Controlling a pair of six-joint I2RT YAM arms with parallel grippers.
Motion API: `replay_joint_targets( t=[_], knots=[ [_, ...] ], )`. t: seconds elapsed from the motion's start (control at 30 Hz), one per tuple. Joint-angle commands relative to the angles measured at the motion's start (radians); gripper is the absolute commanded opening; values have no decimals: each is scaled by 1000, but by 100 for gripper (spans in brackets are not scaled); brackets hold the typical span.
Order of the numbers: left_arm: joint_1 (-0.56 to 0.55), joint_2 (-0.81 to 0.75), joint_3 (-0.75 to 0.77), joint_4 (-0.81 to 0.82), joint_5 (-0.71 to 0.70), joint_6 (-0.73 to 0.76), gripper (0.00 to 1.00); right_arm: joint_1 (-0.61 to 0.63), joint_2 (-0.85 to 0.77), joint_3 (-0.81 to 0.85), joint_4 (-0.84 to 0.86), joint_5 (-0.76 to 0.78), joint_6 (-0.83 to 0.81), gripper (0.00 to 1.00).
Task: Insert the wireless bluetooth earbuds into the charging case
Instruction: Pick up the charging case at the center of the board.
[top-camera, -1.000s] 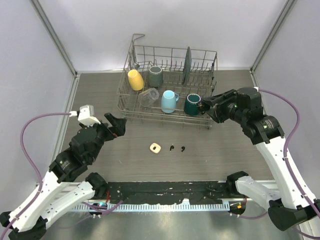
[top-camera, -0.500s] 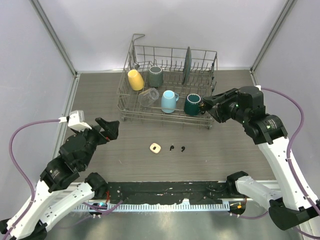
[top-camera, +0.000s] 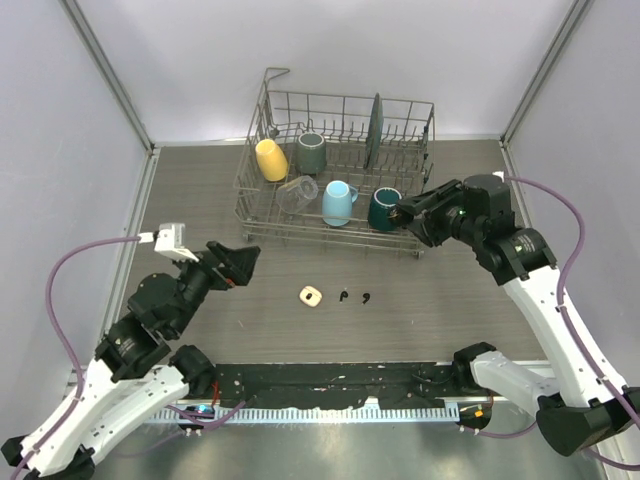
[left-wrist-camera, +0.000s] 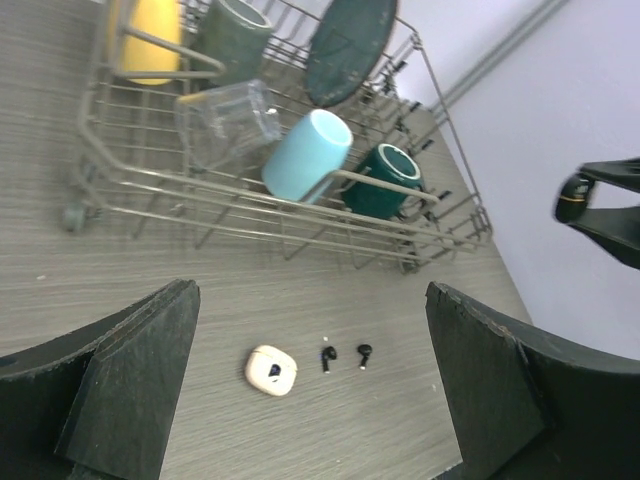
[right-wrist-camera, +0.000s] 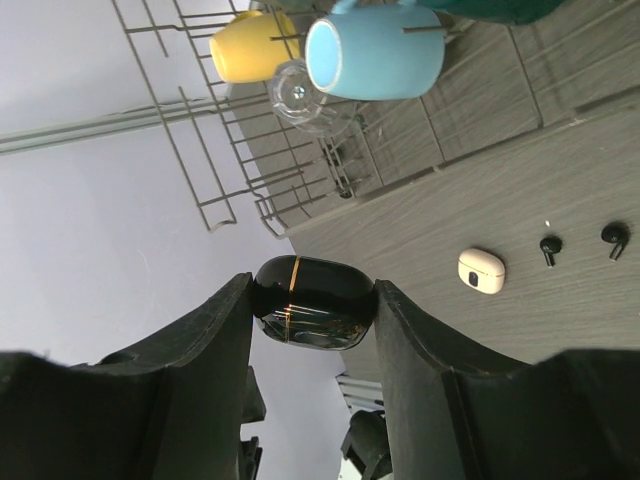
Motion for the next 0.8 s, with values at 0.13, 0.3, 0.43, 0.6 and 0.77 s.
replay_joint_targets(
  t=[0.13,0.3,0.43,0.6,0.77],
  knots=[
    [2,165,-75,406,266,-3,100,43,-85,-171,218,-36,151,1],
    [0,243,-110,553,329,11,100,115,-129,-265,321,-1,272,1],
    [0,280,-144,696,390,-12,100,178,-148,-302,390,42,329,1],
    [-6,327,-186,825,456,-19,100,258,-151,-363,476,87,397,1],
    [-24,379,-220,997,510,1,100,345,-123,-377,553,150,432,1]
  ],
)
